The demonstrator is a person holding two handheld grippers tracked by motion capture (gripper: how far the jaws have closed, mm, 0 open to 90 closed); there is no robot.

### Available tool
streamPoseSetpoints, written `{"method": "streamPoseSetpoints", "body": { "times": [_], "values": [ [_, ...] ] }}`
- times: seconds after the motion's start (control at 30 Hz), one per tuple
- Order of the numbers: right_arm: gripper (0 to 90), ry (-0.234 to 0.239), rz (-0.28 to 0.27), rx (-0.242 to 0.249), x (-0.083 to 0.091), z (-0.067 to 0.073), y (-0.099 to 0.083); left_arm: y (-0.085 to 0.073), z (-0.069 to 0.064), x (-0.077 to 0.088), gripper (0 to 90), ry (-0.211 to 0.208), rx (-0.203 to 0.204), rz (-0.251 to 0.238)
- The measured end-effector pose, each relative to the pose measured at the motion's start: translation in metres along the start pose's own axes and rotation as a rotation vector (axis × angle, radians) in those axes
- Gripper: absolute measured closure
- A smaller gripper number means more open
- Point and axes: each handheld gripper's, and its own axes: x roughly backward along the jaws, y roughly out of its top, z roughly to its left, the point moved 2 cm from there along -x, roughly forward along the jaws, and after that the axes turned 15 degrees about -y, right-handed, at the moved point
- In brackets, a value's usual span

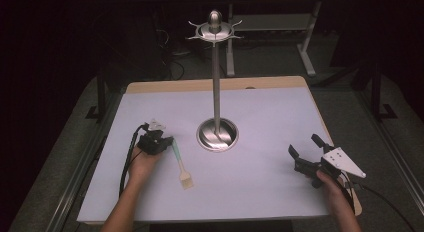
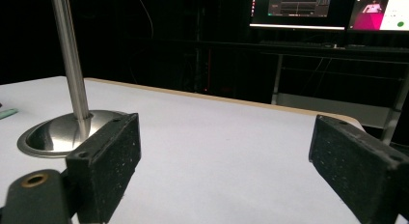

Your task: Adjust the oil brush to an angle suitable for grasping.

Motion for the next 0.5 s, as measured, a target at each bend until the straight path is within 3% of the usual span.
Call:
{"method": "streamPoseSetpoints", "body": {
  "times": [0.37, 0.4, 0.47, 0.5],
  "values": [
    [10.4, 0.001, 0.000, -0.002, 0.000, 0.000, 0.000, 0.007, -0.006, -0.010, 89.9, -0.033, -0.004, -0.008],
    [10.4, 0.001, -0.001, -0.001, 0.000, 0.000, 0.000, 0.009, -0.009, -0.013, 89.9, -0.045, -0.012, -0.003],
    [10.4, 0.000, 0.001, -0.002, 0.000, 0.000, 0.000, 0.015, -0.015, -0.019, 89.9, -0.030, -0.062, 0.026],
    [10.4, 0.000, 0.001, -0.002, 0.000, 0.000, 0.000, 0.015, -0.015, -0.019, 89.9, -0.030, -0.062, 0.026]
  ]
}}
